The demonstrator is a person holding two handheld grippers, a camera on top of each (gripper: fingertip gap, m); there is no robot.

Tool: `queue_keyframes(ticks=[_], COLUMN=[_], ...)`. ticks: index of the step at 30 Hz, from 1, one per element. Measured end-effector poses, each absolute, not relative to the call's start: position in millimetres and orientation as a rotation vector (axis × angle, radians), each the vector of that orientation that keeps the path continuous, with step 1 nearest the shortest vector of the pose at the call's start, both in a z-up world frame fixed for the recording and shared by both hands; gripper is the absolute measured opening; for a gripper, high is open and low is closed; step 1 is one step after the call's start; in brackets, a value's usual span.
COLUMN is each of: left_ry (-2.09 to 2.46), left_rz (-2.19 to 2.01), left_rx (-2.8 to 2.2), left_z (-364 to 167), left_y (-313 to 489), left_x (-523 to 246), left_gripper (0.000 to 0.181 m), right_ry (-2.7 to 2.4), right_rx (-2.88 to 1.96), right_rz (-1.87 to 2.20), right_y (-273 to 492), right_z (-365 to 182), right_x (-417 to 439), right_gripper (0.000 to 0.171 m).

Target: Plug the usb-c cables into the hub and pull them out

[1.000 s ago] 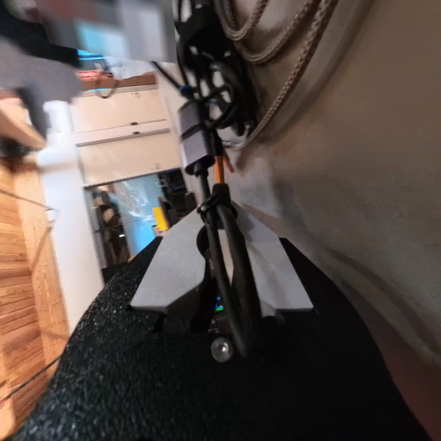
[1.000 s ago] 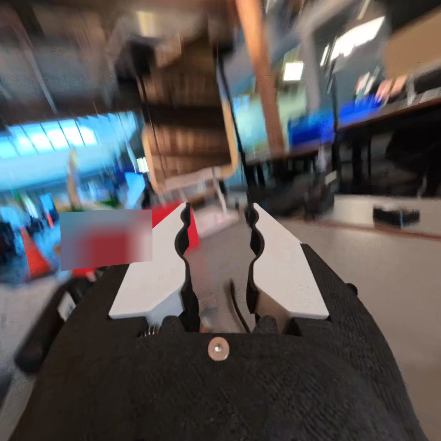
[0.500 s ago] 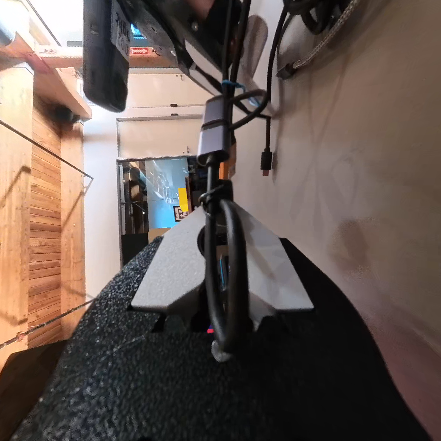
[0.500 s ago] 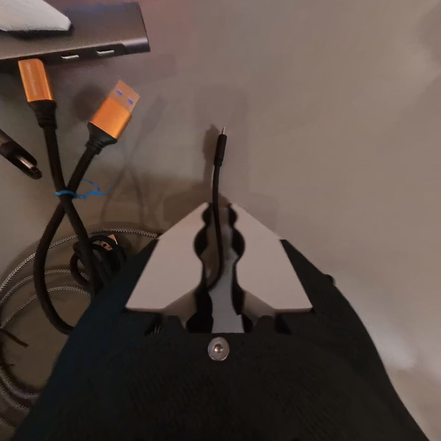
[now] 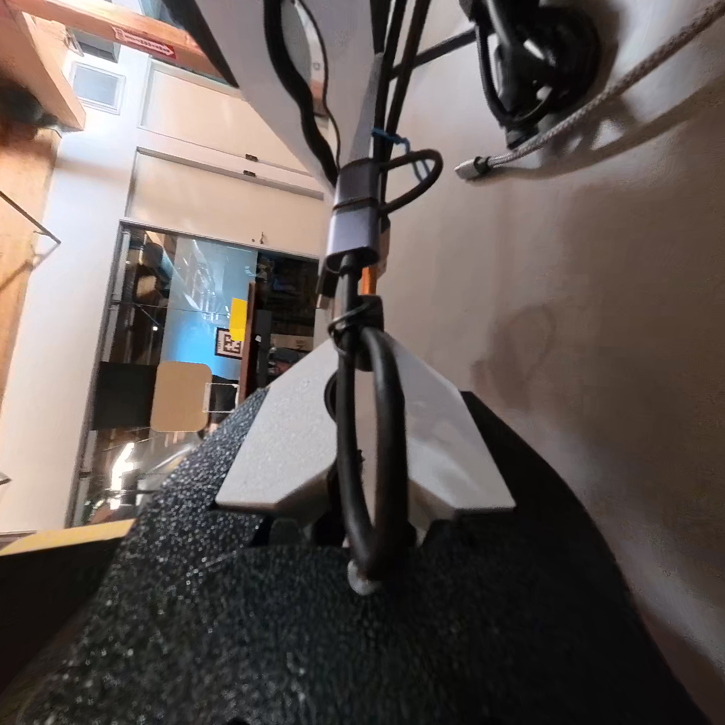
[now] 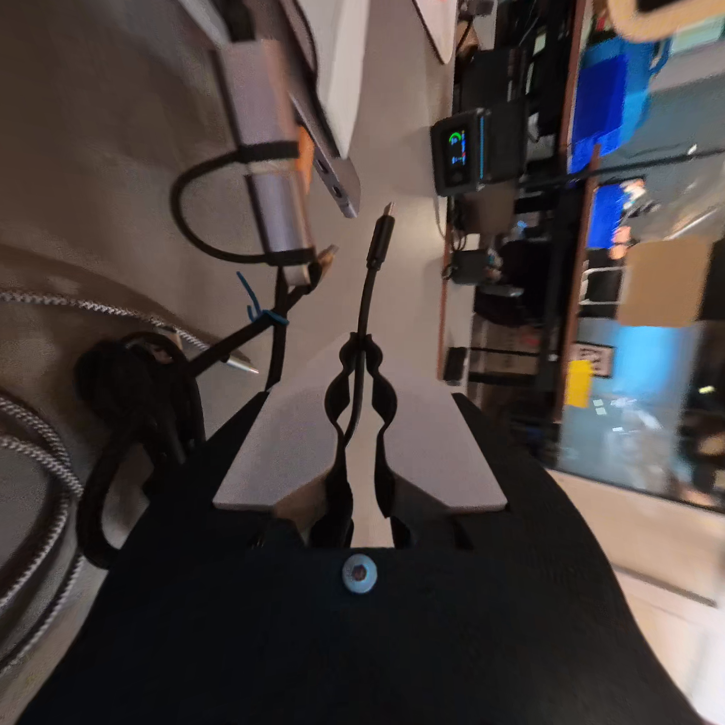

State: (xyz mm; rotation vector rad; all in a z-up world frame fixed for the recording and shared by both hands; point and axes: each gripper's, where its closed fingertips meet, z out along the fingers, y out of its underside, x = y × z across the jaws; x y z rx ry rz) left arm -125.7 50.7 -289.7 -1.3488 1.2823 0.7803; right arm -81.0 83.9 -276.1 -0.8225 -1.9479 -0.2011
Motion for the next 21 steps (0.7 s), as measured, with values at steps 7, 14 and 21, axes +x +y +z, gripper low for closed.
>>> queue_keyframes(ticks=[7, 14, 21], left_ry=[1.237, 1.237, 1.243], left_rz=[0.654, 0.641, 0.650], left_rx=[-1.426, -1.467, -1.511], left_z=[-294, -297, -302], left_y=[50, 49, 48], left_x=[-122, -119, -120], left_gripper=[0.010, 0.011, 0.010], right_ry=[-1.965, -2.044, -2.052], right_rx=[-0.592, -0.566, -0.542], right_rz=[-0.494, -0.549, -0.611], right_y=[80, 79, 82], right_z=[-271, -287, -292], right_x=[-76, -71, -72], right_gripper=[0.002, 0.002, 0.002])
